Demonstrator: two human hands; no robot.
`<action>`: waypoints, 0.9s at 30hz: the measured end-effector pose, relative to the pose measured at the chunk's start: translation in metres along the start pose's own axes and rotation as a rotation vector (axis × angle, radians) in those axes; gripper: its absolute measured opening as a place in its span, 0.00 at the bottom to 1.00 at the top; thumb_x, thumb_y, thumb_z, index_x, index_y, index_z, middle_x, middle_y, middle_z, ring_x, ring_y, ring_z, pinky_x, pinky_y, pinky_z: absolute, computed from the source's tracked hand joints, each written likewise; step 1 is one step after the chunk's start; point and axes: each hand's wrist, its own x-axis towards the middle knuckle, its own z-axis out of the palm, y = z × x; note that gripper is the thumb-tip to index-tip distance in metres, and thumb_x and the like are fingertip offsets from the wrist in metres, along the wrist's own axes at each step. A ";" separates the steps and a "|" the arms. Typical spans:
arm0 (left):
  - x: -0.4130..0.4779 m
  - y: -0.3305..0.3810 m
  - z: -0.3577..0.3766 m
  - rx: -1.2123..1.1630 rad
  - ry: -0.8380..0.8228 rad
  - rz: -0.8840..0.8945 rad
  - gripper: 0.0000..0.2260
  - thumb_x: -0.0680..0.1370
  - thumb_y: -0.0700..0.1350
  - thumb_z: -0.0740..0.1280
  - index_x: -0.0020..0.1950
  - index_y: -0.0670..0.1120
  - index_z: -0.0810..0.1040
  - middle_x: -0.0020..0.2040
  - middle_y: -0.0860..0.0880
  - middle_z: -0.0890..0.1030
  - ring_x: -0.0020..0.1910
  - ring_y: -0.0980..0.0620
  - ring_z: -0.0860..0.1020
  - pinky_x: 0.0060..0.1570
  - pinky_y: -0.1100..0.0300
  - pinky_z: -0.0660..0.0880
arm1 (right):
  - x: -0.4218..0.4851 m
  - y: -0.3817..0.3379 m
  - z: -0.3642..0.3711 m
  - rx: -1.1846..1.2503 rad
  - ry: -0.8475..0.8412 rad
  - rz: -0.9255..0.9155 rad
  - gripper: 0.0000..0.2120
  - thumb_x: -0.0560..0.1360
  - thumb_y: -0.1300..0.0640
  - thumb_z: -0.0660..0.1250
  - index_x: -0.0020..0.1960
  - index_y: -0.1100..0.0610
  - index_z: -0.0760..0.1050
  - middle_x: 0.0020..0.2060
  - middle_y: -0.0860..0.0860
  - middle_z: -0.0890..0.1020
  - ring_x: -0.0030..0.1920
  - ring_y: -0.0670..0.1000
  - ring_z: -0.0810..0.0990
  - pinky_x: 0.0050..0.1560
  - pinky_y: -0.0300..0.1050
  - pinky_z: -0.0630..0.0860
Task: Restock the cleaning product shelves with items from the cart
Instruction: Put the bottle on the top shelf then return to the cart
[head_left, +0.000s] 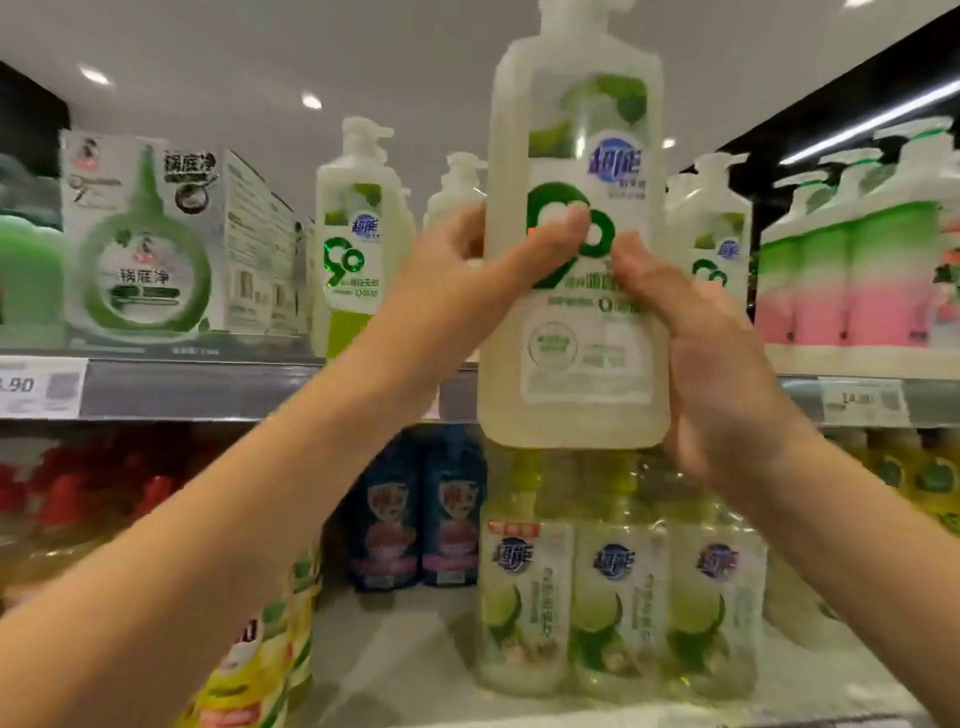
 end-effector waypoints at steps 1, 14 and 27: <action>0.016 0.006 -0.006 0.036 0.013 0.022 0.17 0.77 0.51 0.67 0.63 0.44 0.76 0.54 0.47 0.84 0.50 0.51 0.84 0.49 0.53 0.81 | 0.019 -0.005 0.002 -0.005 -0.024 -0.021 0.15 0.78 0.52 0.62 0.61 0.58 0.75 0.51 0.56 0.85 0.51 0.55 0.85 0.46 0.53 0.83; 0.112 -0.035 -0.076 0.162 -0.096 -0.207 0.20 0.73 0.48 0.68 0.63 0.44 0.74 0.56 0.48 0.83 0.54 0.50 0.82 0.52 0.54 0.80 | 0.148 0.032 0.003 -0.295 -0.208 0.075 0.19 0.80 0.53 0.62 0.67 0.63 0.69 0.57 0.57 0.82 0.55 0.55 0.83 0.53 0.52 0.81; 0.106 -0.082 -0.085 0.419 -0.010 -0.173 0.32 0.67 0.58 0.72 0.65 0.53 0.61 0.52 0.58 0.74 0.48 0.60 0.78 0.37 0.67 0.77 | 0.157 0.045 -0.012 -0.747 -0.437 0.199 0.25 0.73 0.43 0.64 0.66 0.53 0.69 0.56 0.47 0.82 0.55 0.48 0.81 0.52 0.51 0.81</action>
